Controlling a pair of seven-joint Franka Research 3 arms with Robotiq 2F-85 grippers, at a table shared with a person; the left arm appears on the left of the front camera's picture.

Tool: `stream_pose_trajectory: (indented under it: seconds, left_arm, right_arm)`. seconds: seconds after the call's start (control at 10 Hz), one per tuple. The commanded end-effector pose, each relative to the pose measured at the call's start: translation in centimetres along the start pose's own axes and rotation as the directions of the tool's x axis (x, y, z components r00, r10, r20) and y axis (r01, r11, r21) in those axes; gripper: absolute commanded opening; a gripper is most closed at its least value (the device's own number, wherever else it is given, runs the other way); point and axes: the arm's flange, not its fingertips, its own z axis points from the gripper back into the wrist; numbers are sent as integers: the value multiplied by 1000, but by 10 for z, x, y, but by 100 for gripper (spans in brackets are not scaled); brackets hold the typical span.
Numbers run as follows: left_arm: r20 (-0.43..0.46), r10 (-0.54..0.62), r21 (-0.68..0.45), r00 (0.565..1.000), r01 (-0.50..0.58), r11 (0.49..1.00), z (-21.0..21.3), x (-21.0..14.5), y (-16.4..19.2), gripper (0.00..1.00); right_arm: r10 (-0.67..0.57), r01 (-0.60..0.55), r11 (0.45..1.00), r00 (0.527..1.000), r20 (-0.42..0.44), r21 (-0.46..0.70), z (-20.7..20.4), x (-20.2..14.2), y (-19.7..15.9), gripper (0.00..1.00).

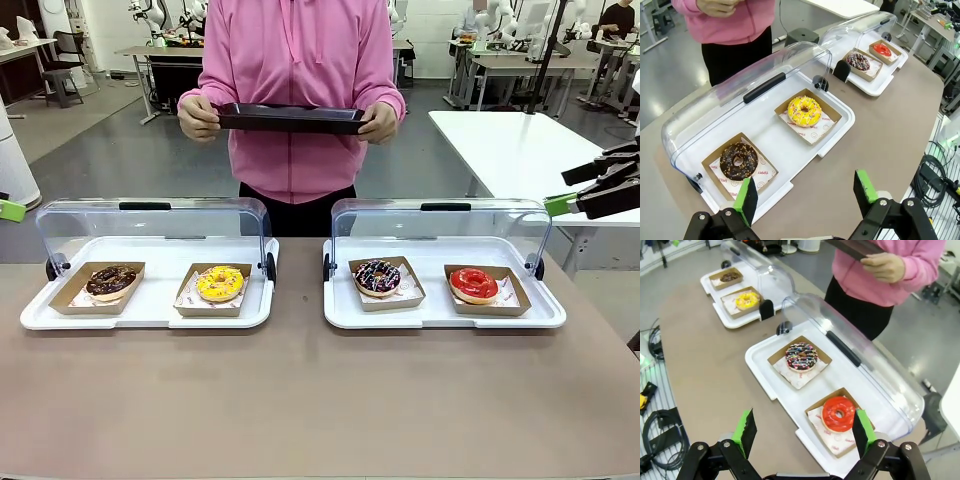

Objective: Provide the desired donut to the person.
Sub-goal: Pick up and lift the Paper togo box containing the Donut pointed at by the person.

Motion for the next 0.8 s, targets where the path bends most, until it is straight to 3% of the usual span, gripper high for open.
stream_pose_trajectory:
  seconds: [0.0,0.6,0.7]
  left_arm:
    - [10,-19,-12,1000,19,1000,-13,-34,-25,100]
    - [2,-47,-54,999,47,997,-15,-33,-27,100]
    - [-9,-7,-9,1000,7,1000,-1,-1,-1,100]
  right_arm:
    - [-56,56,997,998,-4,-59,-10,-24,32,100]
    - [-41,39,996,999,-24,-83,-11,-18,38,100]
    - [-28,28,999,1000,-10,-47,4,4,0,100]
